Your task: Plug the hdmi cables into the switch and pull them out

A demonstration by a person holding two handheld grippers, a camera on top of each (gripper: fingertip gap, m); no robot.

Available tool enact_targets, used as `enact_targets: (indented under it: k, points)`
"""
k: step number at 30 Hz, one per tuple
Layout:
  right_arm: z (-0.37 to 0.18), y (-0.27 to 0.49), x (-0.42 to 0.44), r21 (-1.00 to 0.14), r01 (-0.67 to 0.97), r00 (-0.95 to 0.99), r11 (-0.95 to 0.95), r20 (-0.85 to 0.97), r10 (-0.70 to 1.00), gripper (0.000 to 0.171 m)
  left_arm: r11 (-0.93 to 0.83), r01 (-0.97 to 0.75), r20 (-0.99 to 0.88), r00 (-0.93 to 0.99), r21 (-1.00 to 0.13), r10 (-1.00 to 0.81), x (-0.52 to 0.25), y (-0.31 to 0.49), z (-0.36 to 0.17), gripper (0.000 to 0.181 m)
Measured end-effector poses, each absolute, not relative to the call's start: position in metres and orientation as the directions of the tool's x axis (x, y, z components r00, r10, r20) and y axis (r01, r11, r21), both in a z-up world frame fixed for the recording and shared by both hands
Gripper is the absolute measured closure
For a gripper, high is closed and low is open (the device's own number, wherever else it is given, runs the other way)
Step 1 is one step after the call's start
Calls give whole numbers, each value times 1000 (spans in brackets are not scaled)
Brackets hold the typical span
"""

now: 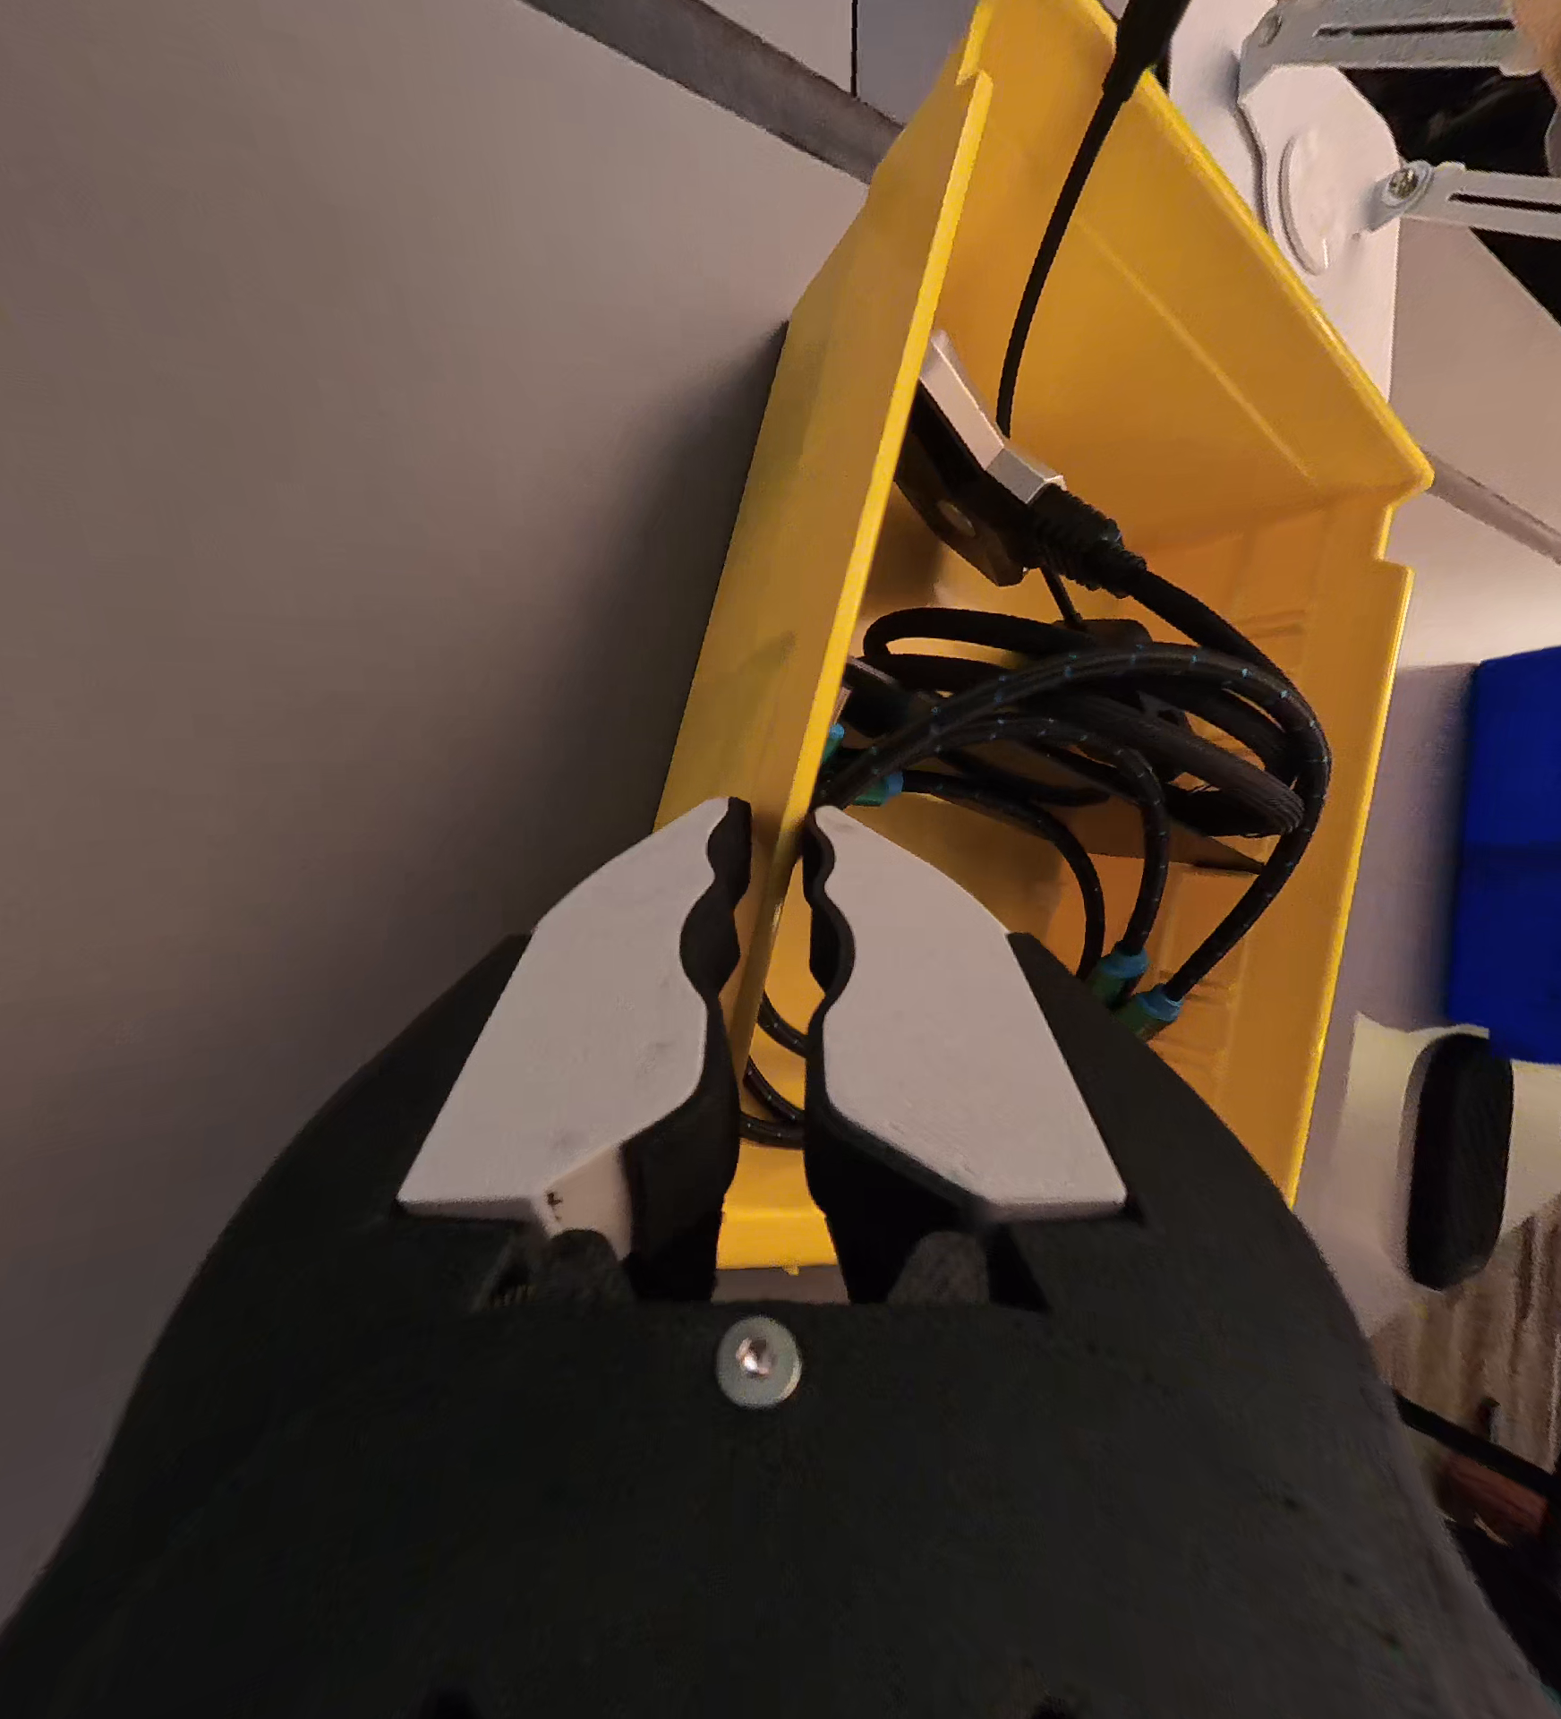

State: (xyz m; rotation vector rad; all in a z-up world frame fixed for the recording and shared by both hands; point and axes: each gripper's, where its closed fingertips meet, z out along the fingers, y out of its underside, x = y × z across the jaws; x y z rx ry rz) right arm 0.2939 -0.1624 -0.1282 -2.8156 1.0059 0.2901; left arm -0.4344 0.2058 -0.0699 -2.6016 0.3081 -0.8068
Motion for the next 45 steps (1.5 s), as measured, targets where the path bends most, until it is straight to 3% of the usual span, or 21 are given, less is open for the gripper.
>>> enact_targets:
  k: [21, 30, 45]
  points:
    - [-128, -161, 280, -82, -646, 755, -759, -218, -618, 163, -891, 11, 497, 833, -455, -244, -427, 201, -65, 175]
    - [-128, -159, 279, -73, -632, 767, -772, -201, -609, 164, -871, 145, 609, 767, -470, -202, -442, 217, -63, 175]
    - [-129, -147, 298, -85, -600, 790, -795, -214, -574, 163, -903, 76, 553, 811, -423, -191, -457, 194, -63, 176]
